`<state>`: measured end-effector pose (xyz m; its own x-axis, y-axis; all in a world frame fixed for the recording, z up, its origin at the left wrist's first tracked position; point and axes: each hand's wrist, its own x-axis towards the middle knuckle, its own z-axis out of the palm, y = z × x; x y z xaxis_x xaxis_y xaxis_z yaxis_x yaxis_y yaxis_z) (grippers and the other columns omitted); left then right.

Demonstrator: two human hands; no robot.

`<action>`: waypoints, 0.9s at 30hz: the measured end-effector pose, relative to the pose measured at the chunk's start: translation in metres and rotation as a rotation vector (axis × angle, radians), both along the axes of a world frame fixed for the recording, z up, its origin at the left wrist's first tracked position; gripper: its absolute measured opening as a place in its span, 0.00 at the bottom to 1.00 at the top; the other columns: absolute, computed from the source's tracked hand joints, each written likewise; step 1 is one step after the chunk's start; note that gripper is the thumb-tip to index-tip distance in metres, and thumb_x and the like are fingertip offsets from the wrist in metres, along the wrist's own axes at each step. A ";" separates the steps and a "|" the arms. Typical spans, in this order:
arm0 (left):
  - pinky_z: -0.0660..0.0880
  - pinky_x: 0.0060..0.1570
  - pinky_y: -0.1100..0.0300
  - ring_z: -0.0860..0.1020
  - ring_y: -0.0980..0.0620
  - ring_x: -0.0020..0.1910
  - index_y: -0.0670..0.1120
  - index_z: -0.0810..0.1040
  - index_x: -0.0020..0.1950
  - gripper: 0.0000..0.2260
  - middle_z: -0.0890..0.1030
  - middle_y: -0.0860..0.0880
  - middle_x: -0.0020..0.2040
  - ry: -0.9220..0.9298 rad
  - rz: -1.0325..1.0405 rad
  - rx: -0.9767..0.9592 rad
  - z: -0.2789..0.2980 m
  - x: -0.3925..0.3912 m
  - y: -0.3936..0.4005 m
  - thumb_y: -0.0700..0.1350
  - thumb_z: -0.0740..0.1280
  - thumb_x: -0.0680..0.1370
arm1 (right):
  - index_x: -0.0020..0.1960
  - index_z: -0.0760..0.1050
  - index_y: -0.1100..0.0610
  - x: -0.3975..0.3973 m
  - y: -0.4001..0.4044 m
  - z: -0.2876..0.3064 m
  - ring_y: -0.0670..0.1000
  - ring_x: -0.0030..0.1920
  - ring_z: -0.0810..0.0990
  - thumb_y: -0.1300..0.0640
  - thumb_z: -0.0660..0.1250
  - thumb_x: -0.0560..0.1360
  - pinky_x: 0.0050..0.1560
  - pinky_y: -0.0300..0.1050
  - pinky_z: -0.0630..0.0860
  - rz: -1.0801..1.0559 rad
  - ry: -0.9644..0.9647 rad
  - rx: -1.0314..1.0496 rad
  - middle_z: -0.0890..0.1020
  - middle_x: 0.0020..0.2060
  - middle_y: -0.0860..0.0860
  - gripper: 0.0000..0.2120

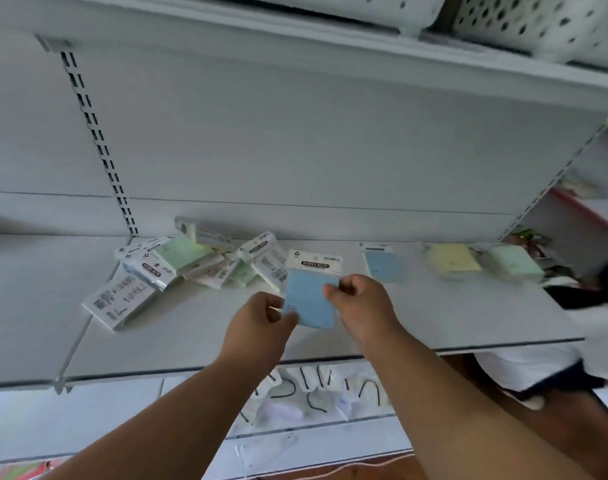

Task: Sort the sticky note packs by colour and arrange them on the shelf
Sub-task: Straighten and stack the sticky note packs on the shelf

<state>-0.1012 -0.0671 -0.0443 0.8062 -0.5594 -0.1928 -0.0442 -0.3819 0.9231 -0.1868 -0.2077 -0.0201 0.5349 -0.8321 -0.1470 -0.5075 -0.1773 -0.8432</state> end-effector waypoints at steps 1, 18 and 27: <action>0.79 0.37 0.50 0.78 0.50 0.32 0.53 0.75 0.48 0.05 0.80 0.53 0.38 -0.043 -0.031 0.032 0.000 -0.007 -0.013 0.49 0.69 0.75 | 0.41 0.78 0.57 -0.010 -0.013 -0.003 0.52 0.34 0.76 0.50 0.72 0.72 0.40 0.50 0.76 -0.027 0.019 -0.026 0.81 0.36 0.52 0.10; 0.75 0.47 0.56 0.79 0.47 0.52 0.52 0.75 0.59 0.14 0.81 0.51 0.52 -0.424 0.008 0.451 -0.017 -0.053 -0.224 0.58 0.60 0.79 | 0.49 0.77 0.57 -0.019 -0.220 -0.024 0.58 0.53 0.80 0.48 0.65 0.75 0.44 0.44 0.70 0.098 0.415 -0.402 0.83 0.49 0.56 0.12; 0.77 0.44 0.57 0.79 0.51 0.46 0.55 0.74 0.55 0.12 0.80 0.54 0.47 -0.361 0.171 0.436 -0.014 -0.055 -0.196 0.58 0.64 0.75 | 0.42 0.71 0.52 -0.012 -0.195 -0.022 0.54 0.42 0.79 0.51 0.67 0.74 0.38 0.43 0.70 0.199 0.161 -0.417 0.80 0.39 0.48 0.07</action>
<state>-0.1565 -0.2627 -0.0588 0.9353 -0.3465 -0.0721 -0.2311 -0.7521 0.6172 -0.1986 -0.4022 -0.0421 0.6873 -0.7216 0.0827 -0.5478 -0.5898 -0.5934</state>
